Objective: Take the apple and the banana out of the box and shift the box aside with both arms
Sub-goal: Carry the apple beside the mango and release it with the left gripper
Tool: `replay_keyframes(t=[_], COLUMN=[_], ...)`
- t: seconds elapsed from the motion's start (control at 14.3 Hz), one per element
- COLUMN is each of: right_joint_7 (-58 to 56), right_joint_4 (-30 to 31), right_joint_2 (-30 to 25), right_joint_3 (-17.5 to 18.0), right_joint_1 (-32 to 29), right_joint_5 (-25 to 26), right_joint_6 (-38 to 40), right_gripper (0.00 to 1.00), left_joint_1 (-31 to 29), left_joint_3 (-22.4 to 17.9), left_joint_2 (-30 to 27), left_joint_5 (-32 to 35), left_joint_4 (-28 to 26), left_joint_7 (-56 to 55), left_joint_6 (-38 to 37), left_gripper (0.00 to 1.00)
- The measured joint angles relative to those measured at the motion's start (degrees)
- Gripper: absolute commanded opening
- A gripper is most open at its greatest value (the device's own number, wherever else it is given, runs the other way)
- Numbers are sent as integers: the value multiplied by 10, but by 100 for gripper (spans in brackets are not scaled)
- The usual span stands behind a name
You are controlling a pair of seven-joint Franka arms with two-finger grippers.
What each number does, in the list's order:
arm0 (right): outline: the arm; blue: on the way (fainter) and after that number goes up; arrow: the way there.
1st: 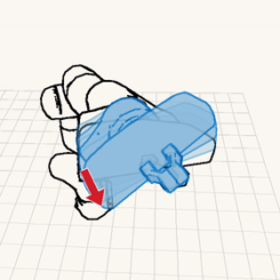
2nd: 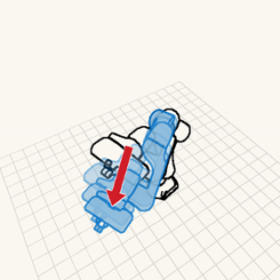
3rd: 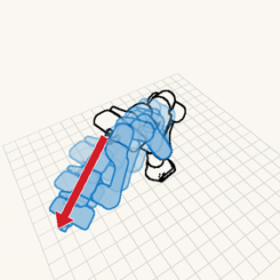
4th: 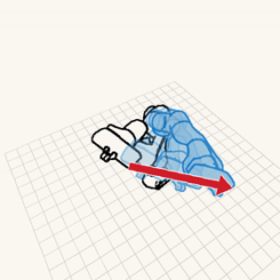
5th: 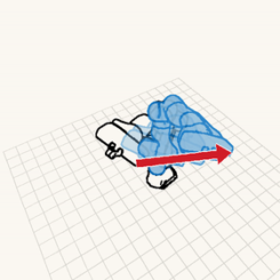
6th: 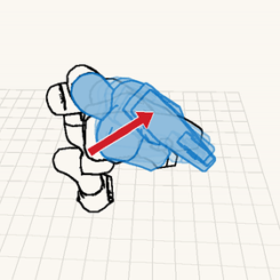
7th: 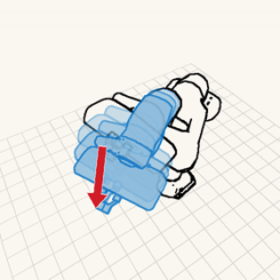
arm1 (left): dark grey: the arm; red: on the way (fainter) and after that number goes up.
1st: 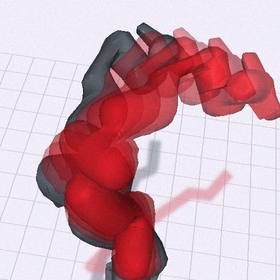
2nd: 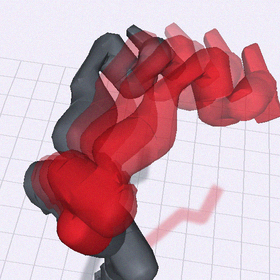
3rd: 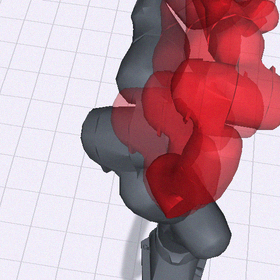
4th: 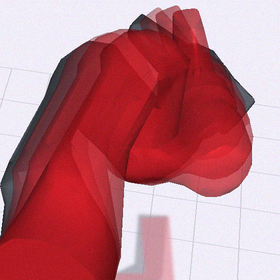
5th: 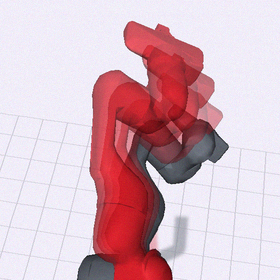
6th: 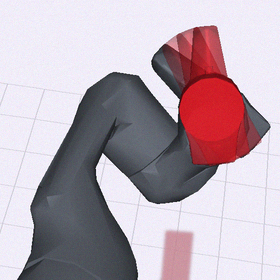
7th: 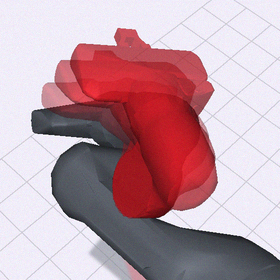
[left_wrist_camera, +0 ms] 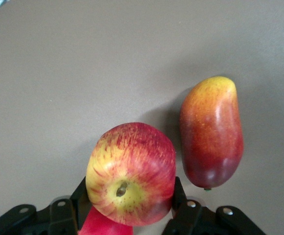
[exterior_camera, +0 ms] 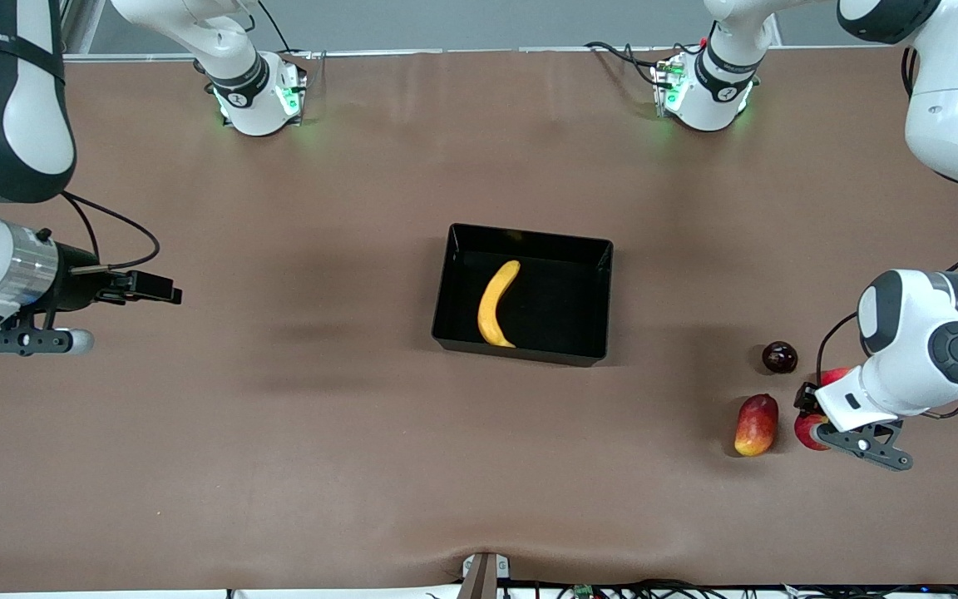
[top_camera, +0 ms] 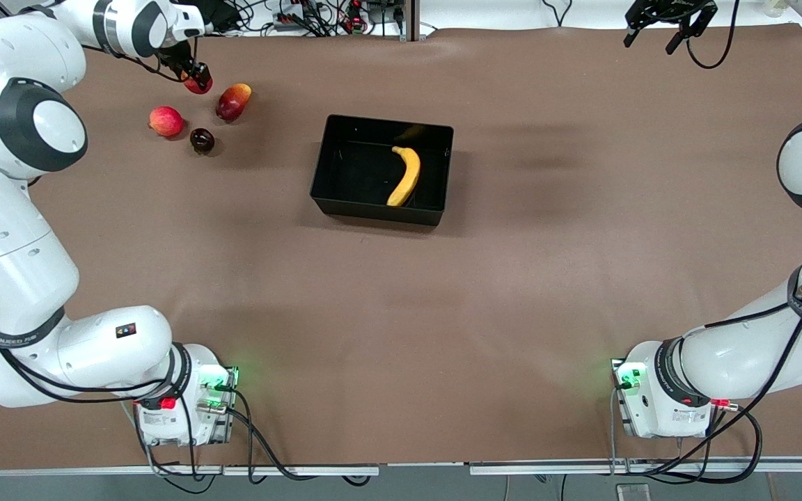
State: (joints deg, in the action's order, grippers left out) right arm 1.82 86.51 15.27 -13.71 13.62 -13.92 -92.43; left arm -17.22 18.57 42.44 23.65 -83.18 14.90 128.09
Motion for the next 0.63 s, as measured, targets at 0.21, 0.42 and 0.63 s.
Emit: replay_keyframes(t=[0.21,0.42,0.63], right_joint_7=[40,61,64], right_joint_4=[0,0,0], right_joint_2=[0,0,0], right_joint_3=[1,1,1], right_joint_1=[27,45,49], right_joint_5=[-1,-1,-1], right_joint_6=[0,0,0], right_gripper=[100,100,100], left_joint_1=[1,2,4], left_joint_3=[-7,-22,-26], left_joint_2=[11,28,47], left_joint_5=[0,1,1], left_joint_4=[1,1,1], left_joint_7=[1,5,10], left_joint_6=[16,48,58], left_gripper=[0,0,0])
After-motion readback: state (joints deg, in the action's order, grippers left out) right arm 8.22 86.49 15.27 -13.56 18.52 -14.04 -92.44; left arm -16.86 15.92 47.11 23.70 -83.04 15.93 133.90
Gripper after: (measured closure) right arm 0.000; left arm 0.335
